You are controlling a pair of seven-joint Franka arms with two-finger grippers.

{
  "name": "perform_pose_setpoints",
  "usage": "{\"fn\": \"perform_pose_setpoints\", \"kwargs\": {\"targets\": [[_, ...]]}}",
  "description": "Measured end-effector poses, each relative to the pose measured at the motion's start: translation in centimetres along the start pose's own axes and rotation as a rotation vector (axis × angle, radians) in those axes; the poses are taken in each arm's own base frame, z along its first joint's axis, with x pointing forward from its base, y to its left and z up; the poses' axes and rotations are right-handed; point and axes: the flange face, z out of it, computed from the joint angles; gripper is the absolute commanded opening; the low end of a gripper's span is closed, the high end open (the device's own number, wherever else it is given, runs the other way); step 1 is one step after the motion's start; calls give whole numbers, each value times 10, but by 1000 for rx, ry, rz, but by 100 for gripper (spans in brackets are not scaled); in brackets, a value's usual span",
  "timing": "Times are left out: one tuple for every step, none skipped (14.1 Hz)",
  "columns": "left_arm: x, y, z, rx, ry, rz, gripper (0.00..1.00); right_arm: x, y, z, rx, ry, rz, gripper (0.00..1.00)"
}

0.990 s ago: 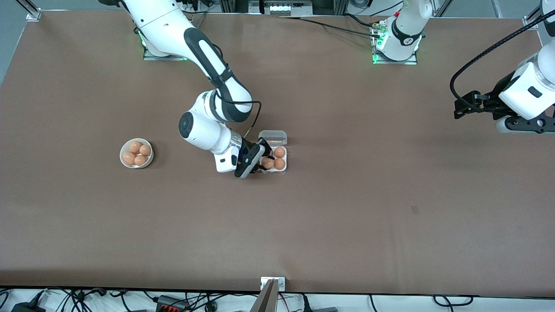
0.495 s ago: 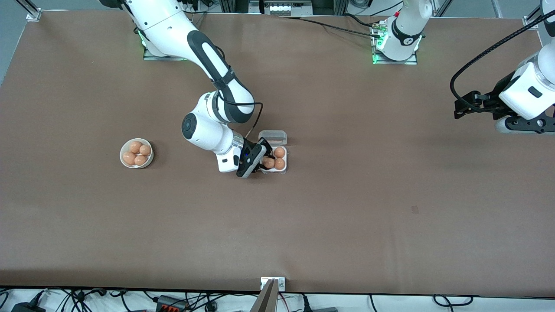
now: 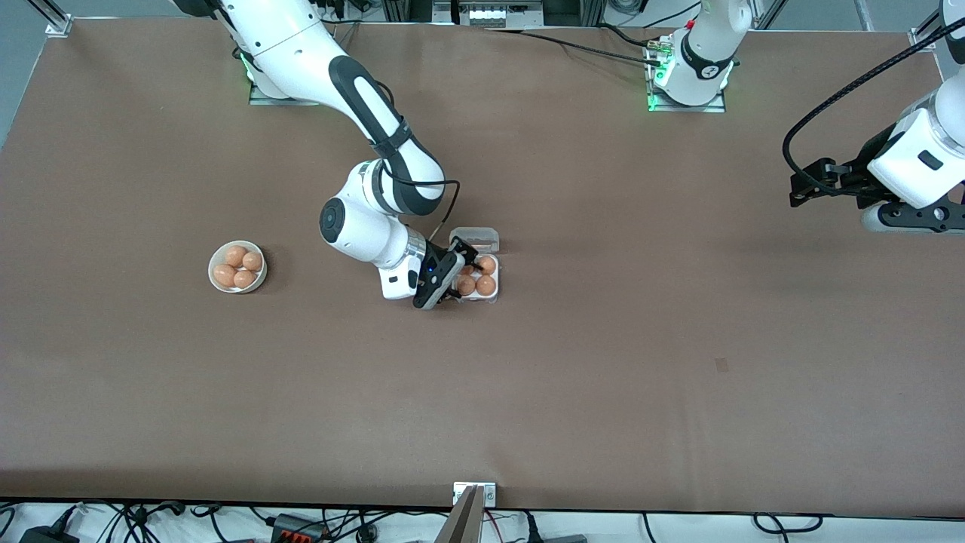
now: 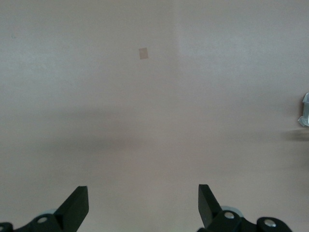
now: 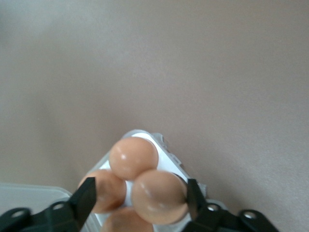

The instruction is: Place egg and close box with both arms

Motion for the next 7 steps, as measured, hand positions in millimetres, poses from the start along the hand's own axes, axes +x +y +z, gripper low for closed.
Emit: {"fn": "perform_pose_setpoints", "kwargs": {"targets": [[0,0,0,0,0,0,100,8,0,-9,-11,22,20,100],[0,0,0,0,0,0,100,18,0,-21,-18,45,43,100],[0,0,0,0,0,0,100,26,1,-34,-24,66,67,100],[0,0,0,0,0,0,100,33,2,-47,-31,86,87,100],[0,0,0,0,0,0,100,38,6,-59,-37,100,107,100],[0,0,0,0,0,0,100,41,11,-70,-38,105,132,100],[0,0,0,0,0,0,100,43,20,-82,-33,100,161,100]]}}
